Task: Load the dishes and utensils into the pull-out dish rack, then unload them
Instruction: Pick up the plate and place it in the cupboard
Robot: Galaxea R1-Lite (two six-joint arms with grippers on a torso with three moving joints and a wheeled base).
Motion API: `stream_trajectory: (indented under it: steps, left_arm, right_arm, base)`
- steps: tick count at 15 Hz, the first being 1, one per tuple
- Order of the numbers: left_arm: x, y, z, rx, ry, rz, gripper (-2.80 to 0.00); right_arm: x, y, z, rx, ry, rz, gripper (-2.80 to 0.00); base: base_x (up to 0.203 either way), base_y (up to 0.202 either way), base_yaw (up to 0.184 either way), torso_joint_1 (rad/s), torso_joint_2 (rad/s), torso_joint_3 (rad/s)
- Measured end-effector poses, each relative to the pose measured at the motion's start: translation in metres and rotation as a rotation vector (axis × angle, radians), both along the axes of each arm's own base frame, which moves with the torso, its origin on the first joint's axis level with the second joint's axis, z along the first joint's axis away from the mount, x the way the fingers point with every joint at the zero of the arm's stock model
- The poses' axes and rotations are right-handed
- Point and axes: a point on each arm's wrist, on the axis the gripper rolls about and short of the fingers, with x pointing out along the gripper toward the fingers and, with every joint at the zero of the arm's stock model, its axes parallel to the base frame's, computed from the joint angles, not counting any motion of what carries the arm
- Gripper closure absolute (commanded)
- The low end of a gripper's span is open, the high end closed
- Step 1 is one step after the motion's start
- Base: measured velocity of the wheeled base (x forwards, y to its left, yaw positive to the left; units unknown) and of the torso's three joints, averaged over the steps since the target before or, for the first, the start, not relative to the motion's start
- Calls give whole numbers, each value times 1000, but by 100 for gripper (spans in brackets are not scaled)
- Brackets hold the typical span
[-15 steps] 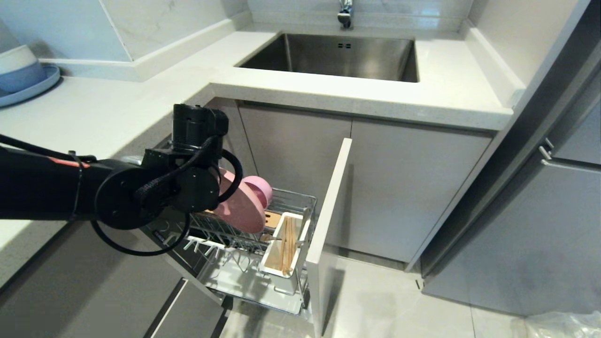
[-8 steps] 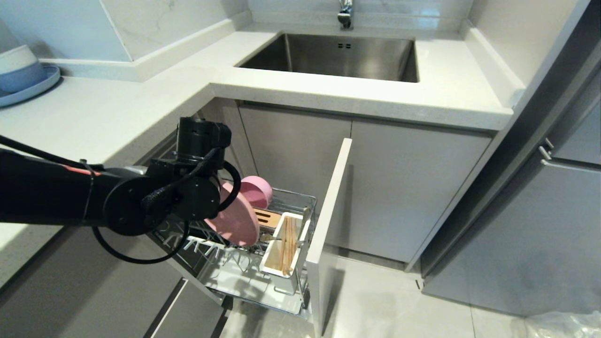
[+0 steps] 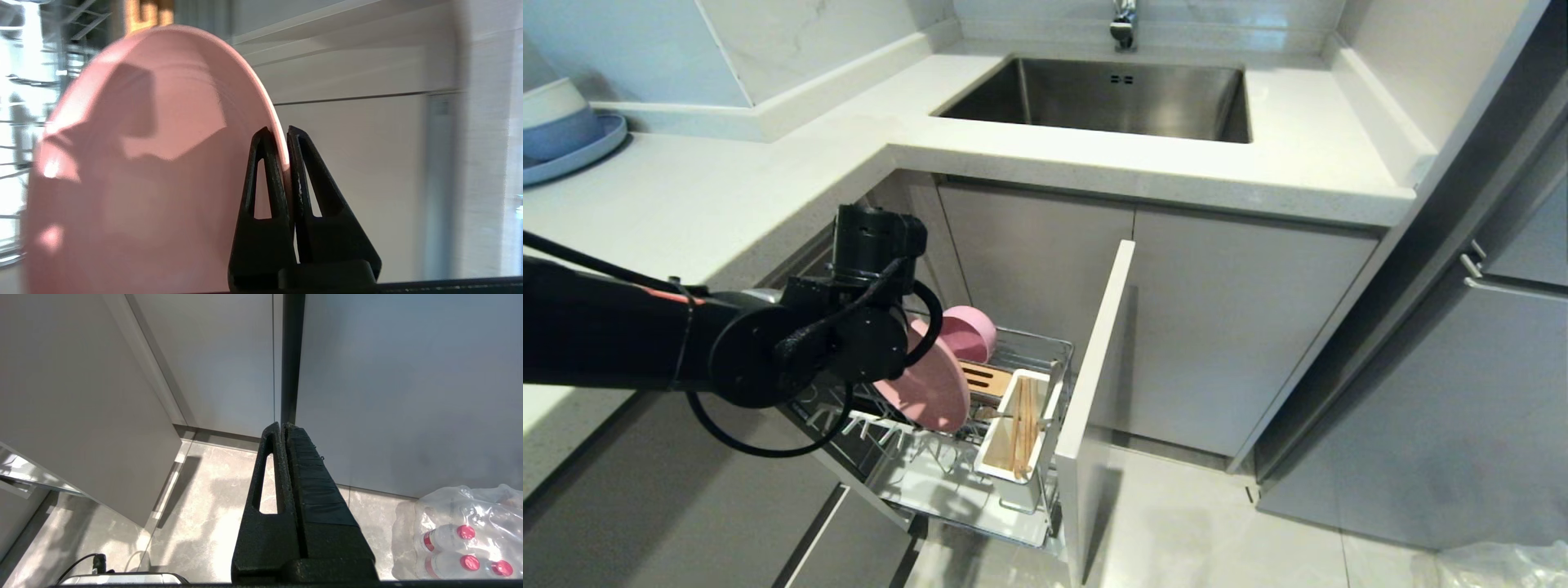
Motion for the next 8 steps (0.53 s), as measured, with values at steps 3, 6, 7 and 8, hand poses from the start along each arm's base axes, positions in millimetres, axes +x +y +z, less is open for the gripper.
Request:
stream_trajectory:
  steps: [3, 6, 7, 8]
  left_arm:
    - [-6, 2, 10, -12, -25, -1, 0]
    - [-6, 3, 9, -15, -24, 0, 0]
    - [-5, 4, 8, -16, -22, 4, 0]
    - [-5, 5, 7, -16, -21, 5, 0]
  right_arm:
    - [0, 0, 0, 0, 0, 0, 0]
    - [0, 0, 0, 0, 0, 0, 0]
    - [0, 0, 0, 0, 0, 0, 0]
    - [0, 0, 0, 0, 0, 0, 0]
  base:
    - [0, 0, 0, 0, 0, 0]
    - [0, 0, 0, 0, 0, 0]
    - [0, 0, 0, 0, 0, 0]
    - [0, 0, 0, 0, 0, 0]
